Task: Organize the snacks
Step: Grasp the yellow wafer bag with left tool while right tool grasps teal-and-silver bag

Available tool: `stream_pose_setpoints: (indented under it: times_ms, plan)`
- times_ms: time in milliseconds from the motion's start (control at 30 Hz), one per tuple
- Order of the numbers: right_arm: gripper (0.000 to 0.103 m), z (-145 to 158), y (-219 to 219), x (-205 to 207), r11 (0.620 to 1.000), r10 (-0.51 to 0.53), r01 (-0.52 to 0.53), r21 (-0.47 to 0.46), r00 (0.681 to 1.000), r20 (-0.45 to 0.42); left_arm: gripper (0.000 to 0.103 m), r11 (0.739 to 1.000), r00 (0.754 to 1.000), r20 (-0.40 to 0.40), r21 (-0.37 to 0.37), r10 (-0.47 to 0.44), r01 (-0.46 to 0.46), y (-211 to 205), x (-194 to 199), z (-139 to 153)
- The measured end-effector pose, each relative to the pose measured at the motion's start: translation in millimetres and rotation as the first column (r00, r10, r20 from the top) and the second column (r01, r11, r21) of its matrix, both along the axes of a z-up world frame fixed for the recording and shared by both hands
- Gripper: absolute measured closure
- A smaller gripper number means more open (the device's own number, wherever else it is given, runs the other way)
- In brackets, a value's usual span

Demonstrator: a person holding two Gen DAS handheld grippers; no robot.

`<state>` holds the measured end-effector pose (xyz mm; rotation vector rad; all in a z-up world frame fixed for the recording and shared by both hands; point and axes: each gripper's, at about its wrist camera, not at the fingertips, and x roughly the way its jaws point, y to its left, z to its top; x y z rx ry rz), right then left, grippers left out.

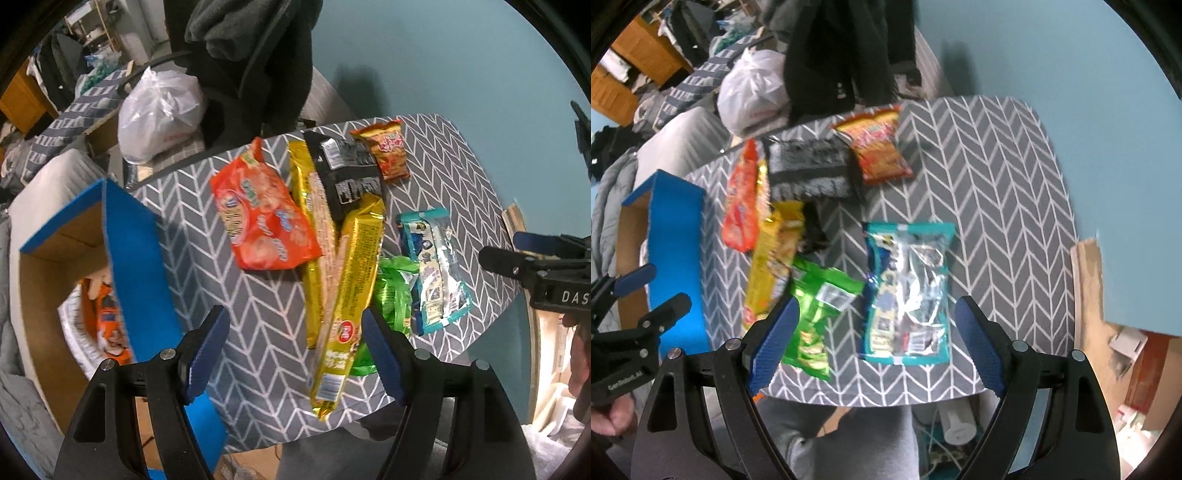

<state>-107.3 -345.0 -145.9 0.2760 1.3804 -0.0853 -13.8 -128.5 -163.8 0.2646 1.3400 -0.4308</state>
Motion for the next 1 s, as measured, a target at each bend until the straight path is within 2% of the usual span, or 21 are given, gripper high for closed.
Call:
stream_pose_setpoints:
  times_ms: [400,733,900,1000]
  plan:
    - [0.017,-61.0,-19.5,-9.7,1.000,-0.029,0.029,0.003,0.997,-0.071,0.028,0.995,0.997,-0.025,0.056,-0.076,0.078,-28.6,-9.4,-36.3]
    - [0.017,-107.4,-16.8,-5.7,1.000,0.010,-0.008,0.014,0.992,-0.126,0.028,0.992,0.995,-0.069,0.095,-0.074,0.080,-40.4,-7.8,-61.9]
    - [0.017,-129.6,-20.6,-3.7,1.000,-0.025,0.024,-0.008,0.985,-0.173,0.028,0.989,0.994,-0.088,0.121,-0.072,0.083,-44.4,-7.7,-75.8]
    - [0.014,-135.7,-20.2,-0.4,0.999,-0.040,0.036,-0.023,0.984,-0.172,0.028,0.990,0.994,-0.088,0.121,-0.061,0.072,-45.8,-6.7,-80.8]
